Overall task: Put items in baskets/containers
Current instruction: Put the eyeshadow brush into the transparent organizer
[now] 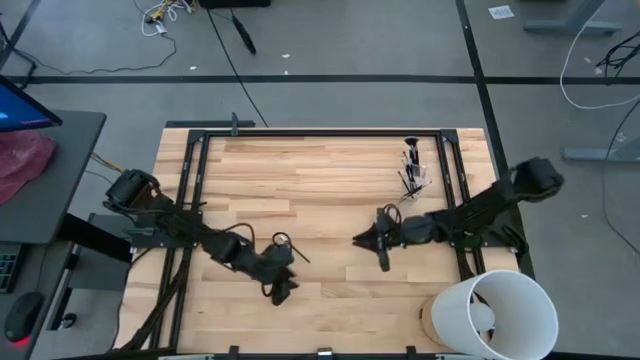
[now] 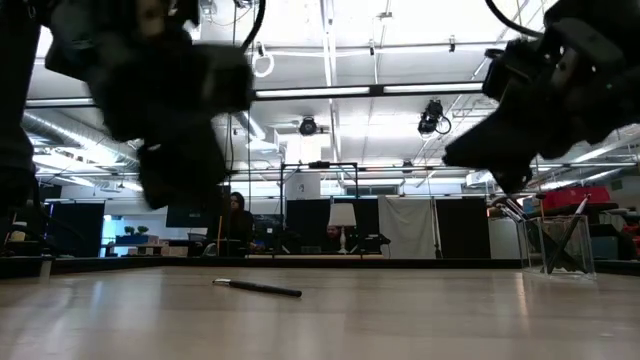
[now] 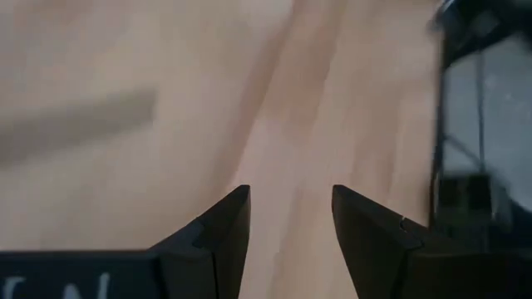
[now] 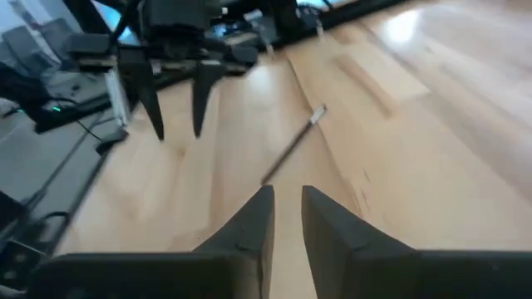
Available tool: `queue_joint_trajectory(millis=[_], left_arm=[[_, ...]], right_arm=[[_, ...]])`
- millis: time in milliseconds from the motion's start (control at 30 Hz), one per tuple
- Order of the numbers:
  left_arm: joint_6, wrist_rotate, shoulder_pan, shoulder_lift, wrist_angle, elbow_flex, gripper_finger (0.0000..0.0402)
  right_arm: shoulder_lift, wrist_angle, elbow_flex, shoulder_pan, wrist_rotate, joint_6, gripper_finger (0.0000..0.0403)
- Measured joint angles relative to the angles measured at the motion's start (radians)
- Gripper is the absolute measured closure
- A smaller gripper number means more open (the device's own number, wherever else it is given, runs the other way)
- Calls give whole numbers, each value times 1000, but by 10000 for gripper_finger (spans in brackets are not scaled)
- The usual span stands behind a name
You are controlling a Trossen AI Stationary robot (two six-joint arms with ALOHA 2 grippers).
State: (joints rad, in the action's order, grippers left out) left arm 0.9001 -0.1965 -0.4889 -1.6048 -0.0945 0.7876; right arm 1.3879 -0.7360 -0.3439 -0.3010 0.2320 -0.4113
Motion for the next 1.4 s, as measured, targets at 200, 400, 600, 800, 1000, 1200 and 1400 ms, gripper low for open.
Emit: queue_joint_trajectory(millis=[200, 400, 600, 800, 1000, 1200, 1400], left_arm=[[343, 144, -41, -2, 398, 0, 228], [623, -286, -99, -6, 561, -13, 228], [764, -700, -130, -14, 486, -10, 228], [715, -722, -77, -26, 408, -9, 228], [683, -686, -16, -94, 289, -8, 228], [667, -673, 2, -167, 303, 30, 238], [668, -654, 6, -193, 428, 103, 270]], right_arm=[[215, -159, -3, -55, 140, -65, 344], [337, -226, -28, -102, 245, -124, 344], [397, -228, -93, -135, 250, -60, 344], [406, -228, -116, -136, 264, -4, 344], [406, -228, -117, -135, 288, 4, 344], [406, -222, -117, -136, 287, 2, 344], [406, -213, -117, -136, 285, 5, 344]])
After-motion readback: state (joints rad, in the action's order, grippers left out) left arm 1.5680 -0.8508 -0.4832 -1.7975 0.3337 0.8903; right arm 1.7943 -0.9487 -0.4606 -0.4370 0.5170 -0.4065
